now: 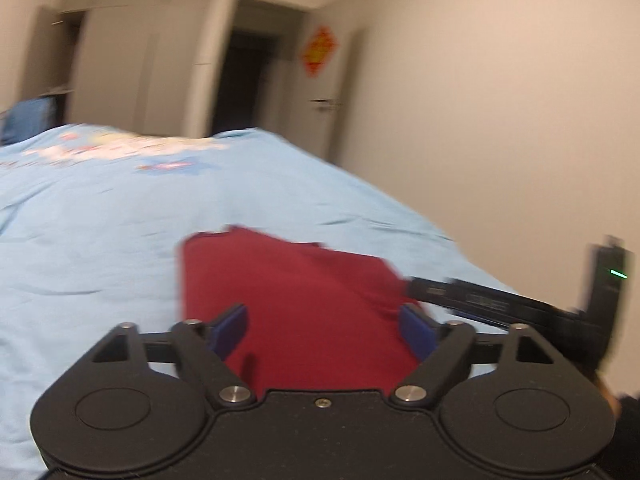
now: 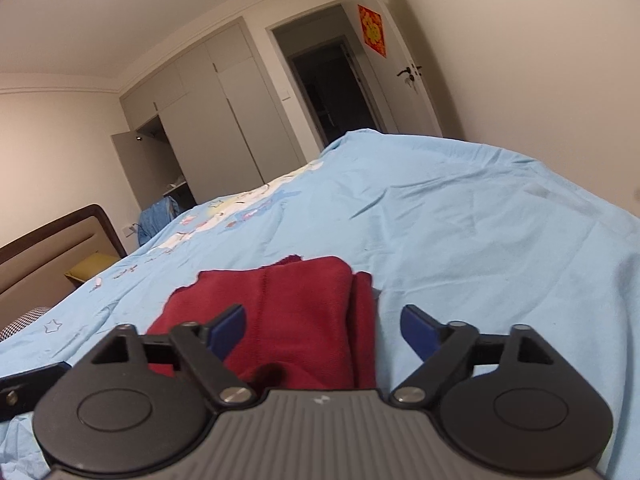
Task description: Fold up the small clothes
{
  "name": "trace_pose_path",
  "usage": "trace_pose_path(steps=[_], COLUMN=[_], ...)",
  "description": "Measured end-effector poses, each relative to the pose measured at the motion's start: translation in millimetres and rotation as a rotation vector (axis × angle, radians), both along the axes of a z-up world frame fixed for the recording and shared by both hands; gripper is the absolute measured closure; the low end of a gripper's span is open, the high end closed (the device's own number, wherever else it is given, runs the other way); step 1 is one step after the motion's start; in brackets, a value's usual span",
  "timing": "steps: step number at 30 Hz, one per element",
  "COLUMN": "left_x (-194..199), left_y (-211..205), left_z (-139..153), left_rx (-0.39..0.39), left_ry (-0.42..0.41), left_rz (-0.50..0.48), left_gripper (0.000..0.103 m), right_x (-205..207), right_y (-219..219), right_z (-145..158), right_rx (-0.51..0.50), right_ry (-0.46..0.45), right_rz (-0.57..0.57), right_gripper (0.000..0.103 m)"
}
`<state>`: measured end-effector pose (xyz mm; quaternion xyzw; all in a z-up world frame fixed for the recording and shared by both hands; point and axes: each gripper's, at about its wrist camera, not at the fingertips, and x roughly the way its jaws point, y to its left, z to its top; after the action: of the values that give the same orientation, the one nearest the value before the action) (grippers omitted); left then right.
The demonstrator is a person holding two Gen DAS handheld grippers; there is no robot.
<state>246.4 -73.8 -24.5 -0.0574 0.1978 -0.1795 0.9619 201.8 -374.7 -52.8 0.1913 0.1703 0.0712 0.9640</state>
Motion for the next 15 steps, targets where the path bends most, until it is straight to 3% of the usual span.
trace_pose_path(steps=[3,7,12,15], left_x=[8,17,20,21], left_y=[16,39,53,57], left_z=[-2,-7,-20,-27], left_rx=[-0.024,-0.062,-0.084,-0.1], left_ry=[0.058,0.145,0.222,0.261], left_rz=[0.109,0.196,0.22,0.217], left_gripper=[0.002,0.001,0.001,0.001], right_x=[-5,-12,-20,-23], right_y=[12,28,37,27], right_z=[2,0,-13,-24], right_rx=[-0.031,-0.104,-0.204,-0.169], right_ry=[-0.015,-0.015,0.031,0.08], right_rz=[0.029,0.062,0.032,-0.023], right_gripper=[0.001,0.0,0.0,0.0])
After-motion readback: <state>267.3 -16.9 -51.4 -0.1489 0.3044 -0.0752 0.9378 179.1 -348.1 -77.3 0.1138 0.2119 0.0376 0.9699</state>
